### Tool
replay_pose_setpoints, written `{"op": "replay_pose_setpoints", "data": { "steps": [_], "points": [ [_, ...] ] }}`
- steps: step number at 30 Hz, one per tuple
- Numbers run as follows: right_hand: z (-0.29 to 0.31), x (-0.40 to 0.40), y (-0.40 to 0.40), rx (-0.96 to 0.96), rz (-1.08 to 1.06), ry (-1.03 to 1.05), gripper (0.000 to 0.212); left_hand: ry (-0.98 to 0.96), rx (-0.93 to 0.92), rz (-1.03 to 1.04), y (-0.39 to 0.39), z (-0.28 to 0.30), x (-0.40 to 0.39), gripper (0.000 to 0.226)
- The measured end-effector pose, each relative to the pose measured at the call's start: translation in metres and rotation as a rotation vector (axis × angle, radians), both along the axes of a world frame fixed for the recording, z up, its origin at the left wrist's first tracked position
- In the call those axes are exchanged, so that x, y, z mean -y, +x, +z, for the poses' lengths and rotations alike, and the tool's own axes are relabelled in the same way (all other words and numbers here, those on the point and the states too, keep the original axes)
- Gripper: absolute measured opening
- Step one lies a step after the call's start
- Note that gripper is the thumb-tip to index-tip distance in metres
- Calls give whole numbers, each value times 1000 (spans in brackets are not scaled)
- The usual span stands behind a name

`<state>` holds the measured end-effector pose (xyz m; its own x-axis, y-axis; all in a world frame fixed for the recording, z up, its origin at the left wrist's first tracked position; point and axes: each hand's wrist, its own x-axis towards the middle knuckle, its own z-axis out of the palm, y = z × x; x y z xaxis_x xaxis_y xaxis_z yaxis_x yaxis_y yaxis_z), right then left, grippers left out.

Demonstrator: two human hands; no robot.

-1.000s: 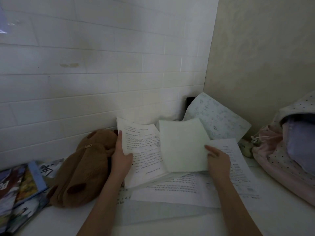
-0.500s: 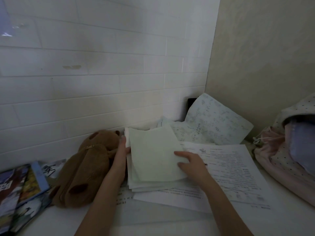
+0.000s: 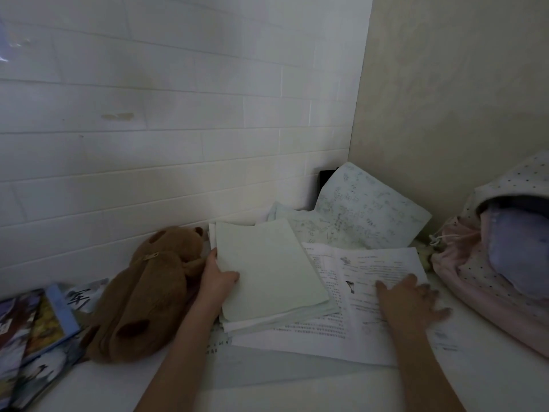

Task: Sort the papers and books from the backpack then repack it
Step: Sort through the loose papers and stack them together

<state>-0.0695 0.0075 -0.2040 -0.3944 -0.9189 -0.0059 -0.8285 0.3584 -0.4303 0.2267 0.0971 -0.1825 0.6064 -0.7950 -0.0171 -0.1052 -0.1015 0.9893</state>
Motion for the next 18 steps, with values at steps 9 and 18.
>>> {"op": "replay_pose_setpoints", "data": {
  "steps": [9,18],
  "points": [
    [2,2,9,-129,145,-182,41,-51,66,-6,-1,-4,0,88],
    [59,-14,-3,1062,212,-220,50,-105,122,-40,0,-4,-1,87]
  ]
}}
